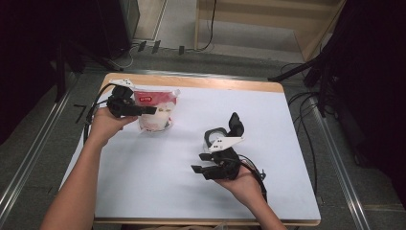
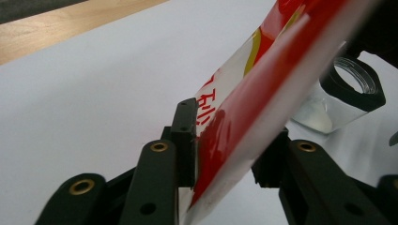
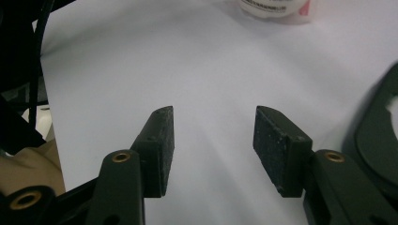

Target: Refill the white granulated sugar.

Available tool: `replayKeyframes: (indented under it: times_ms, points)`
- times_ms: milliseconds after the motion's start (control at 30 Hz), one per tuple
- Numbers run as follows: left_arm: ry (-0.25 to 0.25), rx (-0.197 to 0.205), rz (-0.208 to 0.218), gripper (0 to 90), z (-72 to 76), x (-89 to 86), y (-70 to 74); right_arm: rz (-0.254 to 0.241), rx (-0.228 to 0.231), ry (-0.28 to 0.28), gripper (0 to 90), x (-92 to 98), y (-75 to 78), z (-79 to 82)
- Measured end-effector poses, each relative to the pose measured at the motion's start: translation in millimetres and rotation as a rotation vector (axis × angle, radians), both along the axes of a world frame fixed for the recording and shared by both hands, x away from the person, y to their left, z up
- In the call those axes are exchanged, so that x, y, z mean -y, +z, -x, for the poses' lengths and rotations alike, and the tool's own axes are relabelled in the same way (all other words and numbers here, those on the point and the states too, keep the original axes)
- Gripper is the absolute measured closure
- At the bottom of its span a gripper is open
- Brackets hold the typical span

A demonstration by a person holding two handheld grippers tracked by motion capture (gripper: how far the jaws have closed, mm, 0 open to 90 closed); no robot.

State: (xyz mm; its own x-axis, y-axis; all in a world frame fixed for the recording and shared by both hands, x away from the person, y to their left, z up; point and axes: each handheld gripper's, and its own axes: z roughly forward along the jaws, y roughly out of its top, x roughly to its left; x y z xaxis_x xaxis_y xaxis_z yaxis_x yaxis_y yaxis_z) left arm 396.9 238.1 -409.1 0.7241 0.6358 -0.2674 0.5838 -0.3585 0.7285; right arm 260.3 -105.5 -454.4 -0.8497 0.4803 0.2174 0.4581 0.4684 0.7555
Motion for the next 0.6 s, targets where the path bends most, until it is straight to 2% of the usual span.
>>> replayKeyframes:
  times_ms: [33,167,200,267,400,500,567,600]
  points:
    - [0.008,-0.007,-0.005,74.4,0.7,0.3,-0.2,0.007,0.007,0.008,49.2,-7.7,0.9,-2.7]
    - [0.011,-0.002,0.008,83.2,1.7,1.9,-2.2,0.010,0.009,0.013,49.2,-16.7,-0.6,-6.6]
    - [0.029,-0.024,0.026,85.7,1.0,2.6,-3.4,0.008,0.011,0.015,49.3,-18.2,-1.4,-6.8]
    - [0.042,-0.007,0.029,89.2,2.4,4.3,-4.2,0.005,0.009,0.022,49.5,-20.8,-2.9,-5.8]
    - [0.055,-0.001,0.011,90.0,6.3,9.6,-0.4,-0.004,0.012,0.025,49.9,-23.5,-5.6,-1.4]
    - [0.071,0.001,-0.024,90.0,10.1,14.0,7.7,-0.003,0.016,0.023,49.9,-25.5,-7.0,2.2]
    - [0.069,0.005,-0.031,90.0,12.3,15.7,11.3,-0.003,0.020,0.023,49.9,-26.0,-7.6,2.7]
    - [0.068,0.014,-0.031,90.0,17.6,16.7,19.0,0.000,0.022,0.025,50.0,-27.6,-9.6,3.1]
